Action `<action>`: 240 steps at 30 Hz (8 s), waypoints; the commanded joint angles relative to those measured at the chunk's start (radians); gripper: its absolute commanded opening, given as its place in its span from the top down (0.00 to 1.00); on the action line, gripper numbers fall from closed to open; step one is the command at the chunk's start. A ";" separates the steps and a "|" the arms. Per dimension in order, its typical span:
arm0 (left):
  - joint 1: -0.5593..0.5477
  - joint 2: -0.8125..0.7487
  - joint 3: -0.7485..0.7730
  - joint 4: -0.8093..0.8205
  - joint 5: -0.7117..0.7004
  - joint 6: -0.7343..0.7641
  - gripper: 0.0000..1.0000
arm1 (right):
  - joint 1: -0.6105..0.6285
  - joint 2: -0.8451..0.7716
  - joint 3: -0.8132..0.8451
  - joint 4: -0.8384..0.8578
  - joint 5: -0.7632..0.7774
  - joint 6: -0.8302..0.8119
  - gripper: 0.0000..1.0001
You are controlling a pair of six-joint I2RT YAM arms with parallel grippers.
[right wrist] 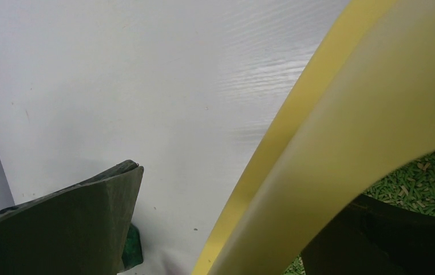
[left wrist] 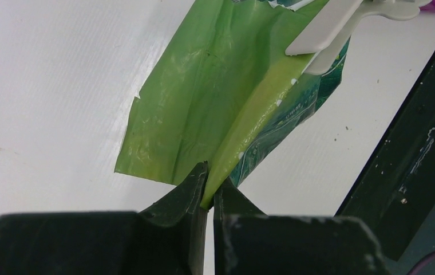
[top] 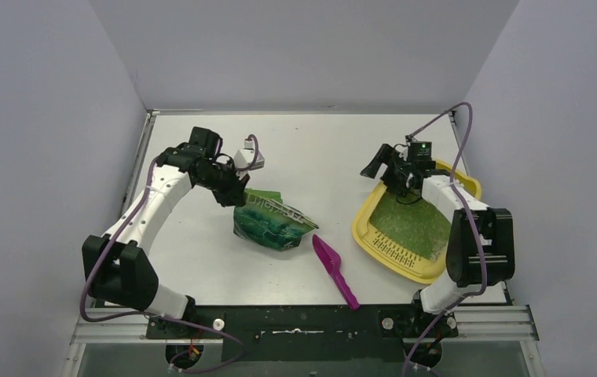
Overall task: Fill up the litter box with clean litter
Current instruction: Move the litter box to the center of the board, then remove the clamp from the cat litter bag, then place the clamp at the center of the board, then open the cat litter bag at the center of the board.
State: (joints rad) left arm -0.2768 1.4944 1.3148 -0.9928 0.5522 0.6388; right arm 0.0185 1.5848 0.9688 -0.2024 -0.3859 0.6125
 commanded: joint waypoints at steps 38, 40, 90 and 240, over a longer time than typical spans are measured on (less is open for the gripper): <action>0.007 -0.187 -0.097 0.001 0.021 -0.153 0.83 | 0.131 0.117 0.398 -0.242 -0.074 -0.294 0.00; 0.005 -0.192 -0.092 0.012 0.023 -0.155 0.77 | 0.130 0.066 0.380 -0.246 -0.065 -0.308 0.00; -0.058 -0.183 -0.122 0.056 0.002 -0.136 0.82 | 0.781 -0.261 0.013 0.097 -0.064 -1.168 0.45; 0.200 -0.215 -0.348 0.856 0.422 -1.217 0.59 | 0.381 -0.217 0.186 -0.074 -0.016 0.136 0.00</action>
State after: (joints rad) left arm -0.0654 1.2984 0.9062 -0.2138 0.8562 -0.6189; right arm 0.4004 1.3556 1.1324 -0.3870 -0.2314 0.7364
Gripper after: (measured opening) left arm 0.442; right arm 0.999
